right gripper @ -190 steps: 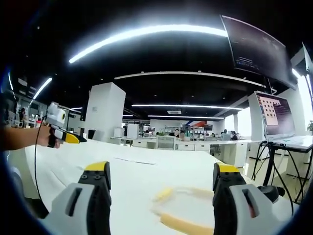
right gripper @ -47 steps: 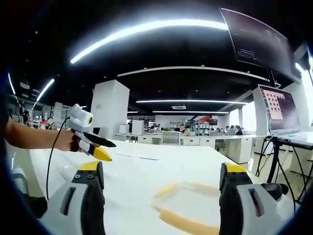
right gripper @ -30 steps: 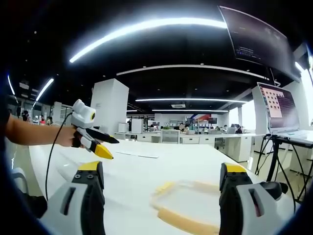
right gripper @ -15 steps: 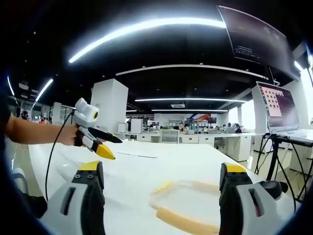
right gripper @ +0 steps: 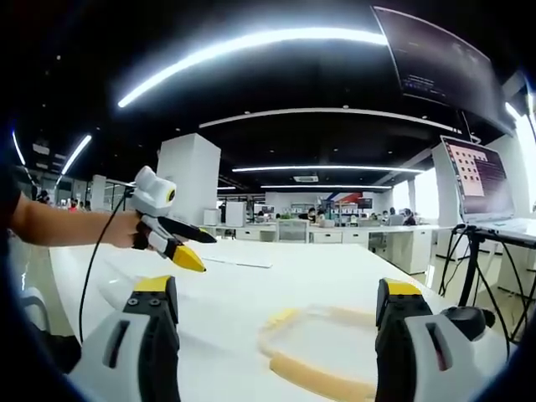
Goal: Snap each plastic latch of the storage box into its locked position after aligning the lid with the box until every specified latch is closed and the lid sits flush.
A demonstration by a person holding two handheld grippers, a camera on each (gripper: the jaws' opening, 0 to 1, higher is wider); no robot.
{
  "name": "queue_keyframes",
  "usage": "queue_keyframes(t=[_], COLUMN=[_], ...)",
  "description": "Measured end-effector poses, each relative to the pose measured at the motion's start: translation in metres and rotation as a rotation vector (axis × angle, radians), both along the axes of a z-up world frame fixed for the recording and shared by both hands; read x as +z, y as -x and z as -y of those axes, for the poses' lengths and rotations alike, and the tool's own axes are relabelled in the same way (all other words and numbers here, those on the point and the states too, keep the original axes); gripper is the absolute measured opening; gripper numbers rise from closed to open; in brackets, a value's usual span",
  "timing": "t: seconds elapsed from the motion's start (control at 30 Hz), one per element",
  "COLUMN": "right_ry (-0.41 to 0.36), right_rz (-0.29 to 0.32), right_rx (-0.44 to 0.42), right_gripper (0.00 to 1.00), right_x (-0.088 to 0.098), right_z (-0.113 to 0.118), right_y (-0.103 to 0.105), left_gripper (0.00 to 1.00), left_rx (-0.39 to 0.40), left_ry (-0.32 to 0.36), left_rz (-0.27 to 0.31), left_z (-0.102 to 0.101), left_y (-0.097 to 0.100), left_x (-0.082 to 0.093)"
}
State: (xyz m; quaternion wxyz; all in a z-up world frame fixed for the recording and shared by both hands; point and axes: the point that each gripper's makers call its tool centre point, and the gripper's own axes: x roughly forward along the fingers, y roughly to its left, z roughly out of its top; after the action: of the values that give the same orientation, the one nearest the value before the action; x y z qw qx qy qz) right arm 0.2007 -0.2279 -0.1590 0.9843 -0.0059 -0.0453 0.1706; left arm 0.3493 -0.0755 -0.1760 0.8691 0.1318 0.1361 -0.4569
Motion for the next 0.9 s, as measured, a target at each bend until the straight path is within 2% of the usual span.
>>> queue_keyframes(t=[0.9], right_ry=[-0.013], right_rz=[-0.003], right_rx=[-0.001], right_gripper=[0.99], right_x=[-0.003], right_z=[0.004], right_y=[-0.001], left_gripper=[1.0], left_rx=[-0.018], left_ry=[-0.002], left_rz=[-0.028], left_z=[0.017], left_y=[-0.002], left_x=[-0.015])
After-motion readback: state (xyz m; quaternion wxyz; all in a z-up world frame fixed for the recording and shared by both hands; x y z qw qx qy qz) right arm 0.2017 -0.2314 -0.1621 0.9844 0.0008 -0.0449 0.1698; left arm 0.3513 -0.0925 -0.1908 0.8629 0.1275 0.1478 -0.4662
